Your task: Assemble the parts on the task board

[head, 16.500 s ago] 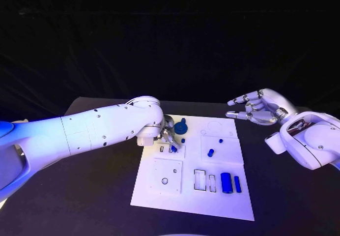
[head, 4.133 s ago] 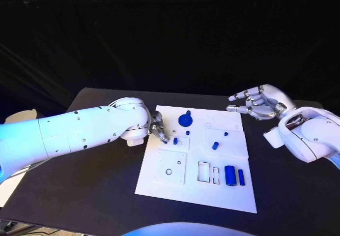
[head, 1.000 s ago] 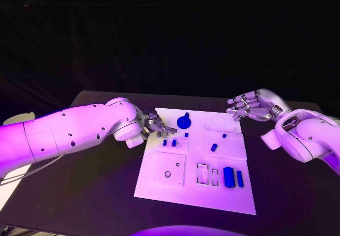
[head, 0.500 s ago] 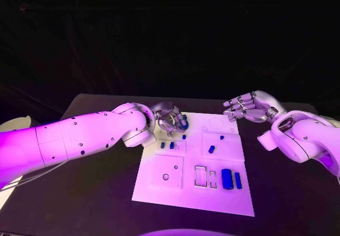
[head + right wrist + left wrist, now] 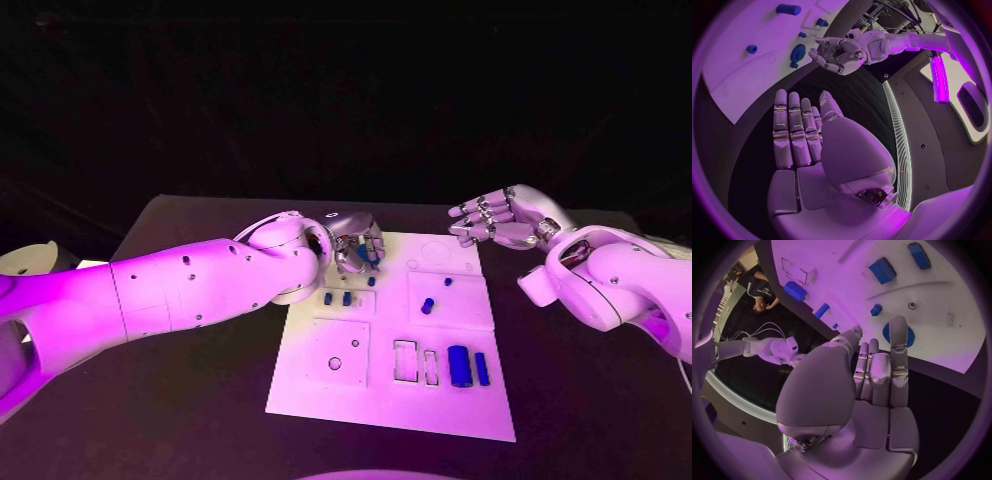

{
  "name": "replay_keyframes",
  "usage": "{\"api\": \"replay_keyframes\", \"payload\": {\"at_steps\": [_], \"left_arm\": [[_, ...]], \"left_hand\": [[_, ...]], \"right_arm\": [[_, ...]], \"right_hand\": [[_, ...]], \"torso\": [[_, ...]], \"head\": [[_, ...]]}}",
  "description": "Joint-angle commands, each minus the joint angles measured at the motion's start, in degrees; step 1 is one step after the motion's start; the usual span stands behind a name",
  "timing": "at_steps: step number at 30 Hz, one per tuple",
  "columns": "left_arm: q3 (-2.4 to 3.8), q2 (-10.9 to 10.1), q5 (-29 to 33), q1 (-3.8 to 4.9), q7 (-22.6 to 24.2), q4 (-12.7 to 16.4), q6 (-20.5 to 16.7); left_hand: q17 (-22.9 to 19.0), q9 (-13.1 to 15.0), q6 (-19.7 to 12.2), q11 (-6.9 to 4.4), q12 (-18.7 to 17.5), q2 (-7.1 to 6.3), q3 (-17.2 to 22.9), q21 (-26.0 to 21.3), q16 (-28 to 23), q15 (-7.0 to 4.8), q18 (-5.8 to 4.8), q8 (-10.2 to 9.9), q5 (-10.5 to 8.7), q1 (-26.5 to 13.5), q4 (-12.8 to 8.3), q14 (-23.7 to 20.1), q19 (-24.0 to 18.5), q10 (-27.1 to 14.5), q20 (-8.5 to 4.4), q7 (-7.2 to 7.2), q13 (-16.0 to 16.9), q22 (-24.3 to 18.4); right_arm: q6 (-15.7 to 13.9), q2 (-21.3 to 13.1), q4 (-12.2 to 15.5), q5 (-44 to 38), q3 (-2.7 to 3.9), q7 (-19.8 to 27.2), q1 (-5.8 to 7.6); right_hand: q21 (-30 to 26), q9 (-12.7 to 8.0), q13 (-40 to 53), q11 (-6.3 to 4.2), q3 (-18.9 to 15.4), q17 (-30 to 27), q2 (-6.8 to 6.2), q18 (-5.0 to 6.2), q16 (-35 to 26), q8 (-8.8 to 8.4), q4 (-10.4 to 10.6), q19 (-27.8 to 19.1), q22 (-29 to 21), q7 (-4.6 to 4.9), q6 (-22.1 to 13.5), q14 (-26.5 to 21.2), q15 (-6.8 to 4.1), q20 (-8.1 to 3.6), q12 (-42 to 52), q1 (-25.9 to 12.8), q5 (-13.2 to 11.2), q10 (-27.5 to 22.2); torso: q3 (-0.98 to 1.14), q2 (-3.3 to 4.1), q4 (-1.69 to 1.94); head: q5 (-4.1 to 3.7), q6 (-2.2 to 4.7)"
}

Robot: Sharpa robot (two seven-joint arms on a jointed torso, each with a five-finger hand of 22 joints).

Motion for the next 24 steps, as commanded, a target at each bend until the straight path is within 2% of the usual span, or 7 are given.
{"api": "replay_keyframes", "payload": {"at_steps": [1,6,11,24], "left_arm": [[0.01,0.77,-7.01,-0.03,-1.52,-0.88,4.2],[0.01,1.73,-7.77,-0.08,-3.18,-2.19,7.66],[0.02,2.61,-7.95,-0.3,-4.02,-3.14,9.84],[0.04,3.79,-7.4,-1.18,-3.81,-3.94,10.51]], "left_hand": [[2.13,-0.69,0.99,-0.02,-1.32,-0.64,-0.19,3.38,2.05,-0.01,-0.89,-1.05,-0.15,-0.54,-0.4,1.04,1.37,1.13,-0.08,0.02,-1.41,2.8],[3.8,-1.29,1.86,0.08,-2.64,-0.83,-0.97,6.31,3.67,0.02,-1.42,-2.05,-0.18,-1.31,-0.34,1.8,2.38,1.68,-0.06,0.12,-2.67,5.31],[4.3,-1.68,2.89,0.15,-3.96,-0.37,-1.26,8.93,4.35,0.07,-1.86,-2.71,-0.14,-1.22,-0.57,2.17,3.11,2.03,-0.02,0.09,-3.77,7.57],[5.61,-2.37,4.53,0.07,-6.0,0.26,-1.54,15.03,5.82,-0.04,-2.84,-4.08,-0.1,-1.19,-0.9,3.13,4.7,3.91,-0.13,0.04,-5.51,12.76]], "right_arm": [[0.08,0.15,0.18,0.23,0.01,1.08,-0.04],[0.06,0.18,0.21,0.24,0.01,0.9,-0.04],[0.04,0.23,0.13,0.32,0.01,0.85,-0.04],[0.01,0.26,0.12,0.18,0.01,0.82,-0.04]], "right_hand": [[-0.52,-0.11,-0.08,0.35,0.41,-0.27,-0.42,0.36,-0.38,-0.44,0.04,0.43,-0.07,0.2,0.32,-0.15,0.23,0.19,-0.44,0.35,-0.12,0.1],[-0.77,-0.21,-0.07,0.49,0.49,-0.59,-0.5,0.35,-0.38,-0.5,0.06,0.41,-0.08,0.42,0.17,-0.28,0.33,0.28,-0.66,0.27,-0.07,0.02],[-0.86,-0.23,-0.07,0.53,0.52,-0.69,-0.51,0.35,-0.38,-0.5,0.08,0.41,-0.09,0.47,0.14,-0.33,0.37,0.31,-0.73,0.23,-0.05,0.0],[-1.12,-0.33,-0.05,0.67,0.59,-1.02,-0.56,0.35,-0.35,-0.52,0.17,0.41,-0.08,0.68,0.02,-0.4,0.46,0.41,-0.93,0.04,0.05,-0.02]], "torso": [[0.02,0.04,-0.19],[-0.02,0.18,-0.22],[0.02,0.16,-0.15],[0.02,0.11,-0.19]], "head": [[0.28,-0.12],[0.22,-0.16],[0.26,-0.33],[0.43,-0.63]]}}
